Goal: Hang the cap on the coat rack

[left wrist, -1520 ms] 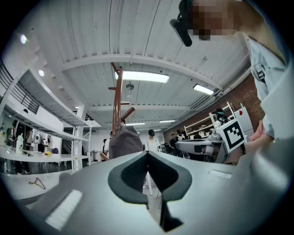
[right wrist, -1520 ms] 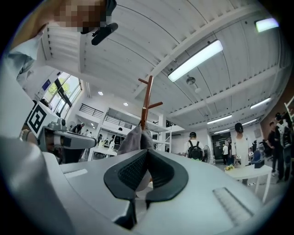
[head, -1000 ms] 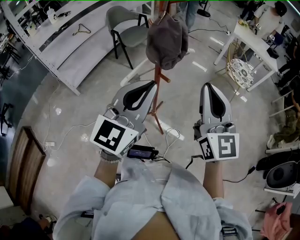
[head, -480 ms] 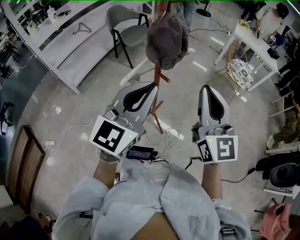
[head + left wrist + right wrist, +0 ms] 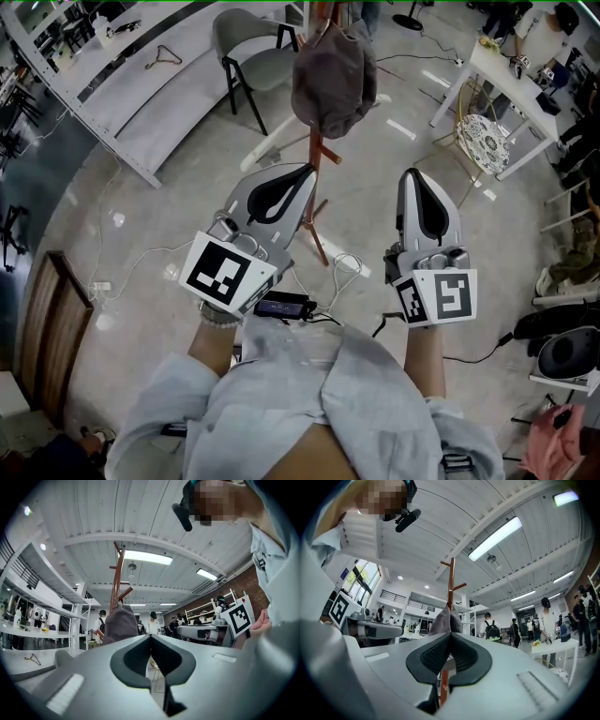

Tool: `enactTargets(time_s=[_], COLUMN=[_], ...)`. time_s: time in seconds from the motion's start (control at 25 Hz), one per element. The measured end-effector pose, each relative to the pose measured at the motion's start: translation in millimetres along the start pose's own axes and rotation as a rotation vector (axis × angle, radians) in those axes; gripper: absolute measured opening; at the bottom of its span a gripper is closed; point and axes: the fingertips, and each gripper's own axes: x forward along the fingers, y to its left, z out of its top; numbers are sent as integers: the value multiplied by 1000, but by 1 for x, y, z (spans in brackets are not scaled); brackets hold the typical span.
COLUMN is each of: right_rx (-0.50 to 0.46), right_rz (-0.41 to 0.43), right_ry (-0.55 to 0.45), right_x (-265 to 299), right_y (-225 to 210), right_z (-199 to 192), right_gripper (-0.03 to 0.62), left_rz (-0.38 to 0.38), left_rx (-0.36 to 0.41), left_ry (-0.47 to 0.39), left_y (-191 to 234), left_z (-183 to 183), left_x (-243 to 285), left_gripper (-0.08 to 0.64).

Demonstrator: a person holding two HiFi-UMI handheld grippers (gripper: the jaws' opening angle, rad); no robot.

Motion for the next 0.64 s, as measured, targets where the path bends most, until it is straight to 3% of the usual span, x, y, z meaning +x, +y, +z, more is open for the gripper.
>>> enactTargets(time_s=[0.64], right_rx=[2], right_rz=[21], right_ry=[5], right_x=[5], right_y=[4], right_z=[-4], right_gripper=[6], left_rz=[12], left_rx=[-7], left_ry=[-14], left_y=[3], left_z=[1], left_x=[2], left_gripper=[3])
